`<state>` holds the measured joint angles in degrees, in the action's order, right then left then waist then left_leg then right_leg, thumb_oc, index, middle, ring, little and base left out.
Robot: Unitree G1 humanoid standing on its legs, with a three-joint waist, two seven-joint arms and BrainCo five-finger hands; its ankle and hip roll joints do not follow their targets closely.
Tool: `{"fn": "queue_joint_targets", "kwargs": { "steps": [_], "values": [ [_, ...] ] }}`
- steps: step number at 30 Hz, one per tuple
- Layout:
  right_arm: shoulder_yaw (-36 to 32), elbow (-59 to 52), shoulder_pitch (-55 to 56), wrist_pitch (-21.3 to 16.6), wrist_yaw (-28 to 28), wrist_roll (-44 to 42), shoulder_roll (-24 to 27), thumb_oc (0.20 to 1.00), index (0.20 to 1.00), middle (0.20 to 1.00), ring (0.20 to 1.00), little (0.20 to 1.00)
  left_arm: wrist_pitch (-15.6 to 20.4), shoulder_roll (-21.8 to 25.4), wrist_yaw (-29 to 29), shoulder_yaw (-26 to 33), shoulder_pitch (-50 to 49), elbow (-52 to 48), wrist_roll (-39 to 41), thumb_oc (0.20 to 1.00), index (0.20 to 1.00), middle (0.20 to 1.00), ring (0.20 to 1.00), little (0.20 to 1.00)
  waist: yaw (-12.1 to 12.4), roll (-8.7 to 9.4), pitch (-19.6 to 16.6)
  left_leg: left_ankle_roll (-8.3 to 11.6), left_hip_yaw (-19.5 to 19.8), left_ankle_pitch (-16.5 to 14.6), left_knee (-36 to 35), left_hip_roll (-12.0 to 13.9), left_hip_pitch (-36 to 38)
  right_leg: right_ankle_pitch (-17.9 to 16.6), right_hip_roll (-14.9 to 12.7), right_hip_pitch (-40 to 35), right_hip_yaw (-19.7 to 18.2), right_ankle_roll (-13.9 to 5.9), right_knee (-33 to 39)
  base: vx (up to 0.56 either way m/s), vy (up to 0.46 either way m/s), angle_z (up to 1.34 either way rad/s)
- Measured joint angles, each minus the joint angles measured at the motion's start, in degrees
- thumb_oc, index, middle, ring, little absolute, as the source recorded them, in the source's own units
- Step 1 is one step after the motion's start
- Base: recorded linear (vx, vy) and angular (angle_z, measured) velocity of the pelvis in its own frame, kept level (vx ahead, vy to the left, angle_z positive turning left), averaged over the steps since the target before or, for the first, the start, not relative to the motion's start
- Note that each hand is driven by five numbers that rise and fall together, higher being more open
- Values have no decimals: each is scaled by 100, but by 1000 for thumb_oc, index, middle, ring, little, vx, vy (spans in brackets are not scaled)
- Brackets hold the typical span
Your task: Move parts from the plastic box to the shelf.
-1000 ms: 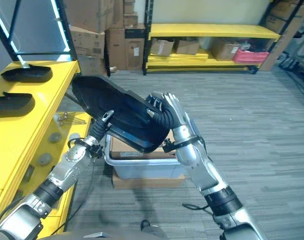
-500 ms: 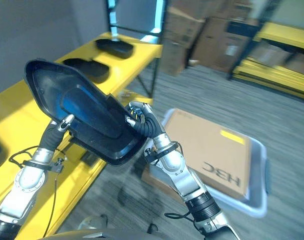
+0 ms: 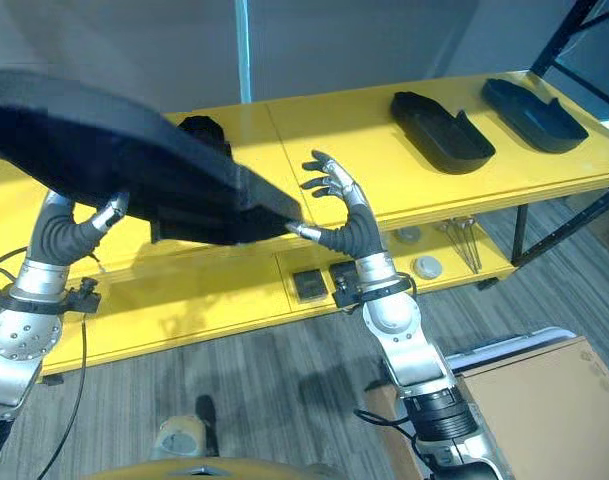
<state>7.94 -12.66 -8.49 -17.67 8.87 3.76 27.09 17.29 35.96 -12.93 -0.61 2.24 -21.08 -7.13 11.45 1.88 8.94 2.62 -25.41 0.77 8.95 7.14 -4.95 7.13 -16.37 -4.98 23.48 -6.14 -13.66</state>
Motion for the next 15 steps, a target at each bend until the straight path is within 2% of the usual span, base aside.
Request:
{"fn": "queue_joint_targets", "kwargs": {
  "steps": [1,2,3,4,5,6,7,8,9,10,11,12,13,14,15],
  "values": [
    [-46,0,54,9,4,5,-12,1000,1000,1000,1000,1000,3,70,5,1,55,84,-73,200,200,200,200,200,-50,18,-11,-55,70,-226,246,-68,-115,-47,-77,-102,-12,-10,63,101,208,5],
    [-46,0,54,9,4,5,-12,1000,1000,1000,1000,1000,3,70,5,1,55,84,-73,200,200,200,200,200,-50,18,-11,-55,70,-226,246,-68,-115,-47,-77,-102,-12,-10,63,77,194,20],
    [-87,-18,124,51,13,13,-13,1000,1000,1000,1000,1000,-11,85,9,-101,146,295,-194,200,200,200,200,200,-214,-36,-61,-205,210,-363,267,-339,-82,-89,-383,-44,-21,-29,-308,30,86,13],
    [-87,-18,124,51,13,13,-13,1000,1000,1000,1000,1000,-11,85,9,-101,146,295,-194,200,200,200,200,200,-214,-36,-61,-205,210,-363,267,-339,-82,-89,-383,-44,-21,-29,-308,23,152,35],
    [-85,-102,151,50,43,13,17,1000,1000,1000,1000,1000,-10,91,77,-240,225,437,-225,200,200,200,200,200,-530,-227,-189,-502,282,-373,-126,-821,89,-530,-980,536,-342,-102,-1329,-7,67,21],
    [-85,-102,151,50,43,13,17,1000,1000,1000,1000,1000,-10,91,77,-240,225,437,-225,200,200,200,200,200,-530,-227,-189,-502,282,-373,-126,-821,89,-530,-980,536,-342,-102,-1329,2,92,32],
    [-107,-193,275,46,53,13,23,1000,1000,1000,1000,1000,-12,57,48,-297,415,513,-221,200,200,200,200,200,-700,-290,-197,-731,374,-253,-383,-1038,156,-662,-1083,1032,-901,-201,-2035,9,25,10],
    [-107,-193,275,46,53,13,23,1000,1000,1000,1000,1000,-12,57,48,-297,415,513,-221,200,200,200,200,200,-700,-290,-197,-731,374,-253,-383,-1038,156,-662,-1083,1032,-901,-201,-2035,31,-3,42],
    [-111,-229,437,48,68,12,16,1000,1000,1000,1000,1000,-15,-39,32,-496,848,749,-207,200,200,200,200,200,-806,-419,-153,-768,542,-30,-604,-1150,96,-311,-554,1669,-1856,-466,-2594,43,-77,79],
    [-109,-170,495,35,138,16,-49,1000,1000,1000,1000,1000,4,-266,-16,-856,1382,1175,-153,200,200,200,200,200,-849,-638,-67,-652,846,89,-652,-984,-137,489,1126,1985,-3636,-560,-2219,43,-77,79],
    [-109,-170,495,35,138,16,-49,1000,1000,1000,1000,1000,4,-266,-16,-856,1382,1175,-153,200,200,200,200,200,-849,-638,-67,-652,846,89,-652,-984,-137,489,1126,1985,-3636,-560,-2219,63,-166,95],
    [-171,-86,531,67,153,14,-72,1000,1000,1000,1000,1000,24,-388,-45,-1070,1472,1246,-57,200,200,200,200,200,-892,-591,-25,-528,955,170,-767,-970,-179,664,1980,2041,-3616,-159,-1277,43,-117,47],
    [-171,-86,531,67,153,14,-72,1000,1000,1000,1000,1000,24,-388,-45,-1070,1472,1246,-57,200,200,200,200,200,-892,-591,-25,-528,955,170,-767,-970,-179,664,1980,2041,-3616,-159,-1277,13,-273,64],
    [-230,-84,548,65,169,12,-34,1000,1000,1000,1000,1000,25,-355,-48,-1053,1364,1187,-7,200,200,200,200,200,-841,-513,-35,-520,967,155,-773,-1097,-97,532,2096,2003,-3085,194,-798,-65,-217,27],
    [-236,-74,509,57,172,2,96,1000,1000,1000,1000,1000,31,-383,-47,-971,955,1008,73,200,200,200,200,200,-752,-624,-28,-577,973,91,-784,-1185,-8,307,1965,1871,-2586,555,-748,-65,-217,27]
  ]
}}
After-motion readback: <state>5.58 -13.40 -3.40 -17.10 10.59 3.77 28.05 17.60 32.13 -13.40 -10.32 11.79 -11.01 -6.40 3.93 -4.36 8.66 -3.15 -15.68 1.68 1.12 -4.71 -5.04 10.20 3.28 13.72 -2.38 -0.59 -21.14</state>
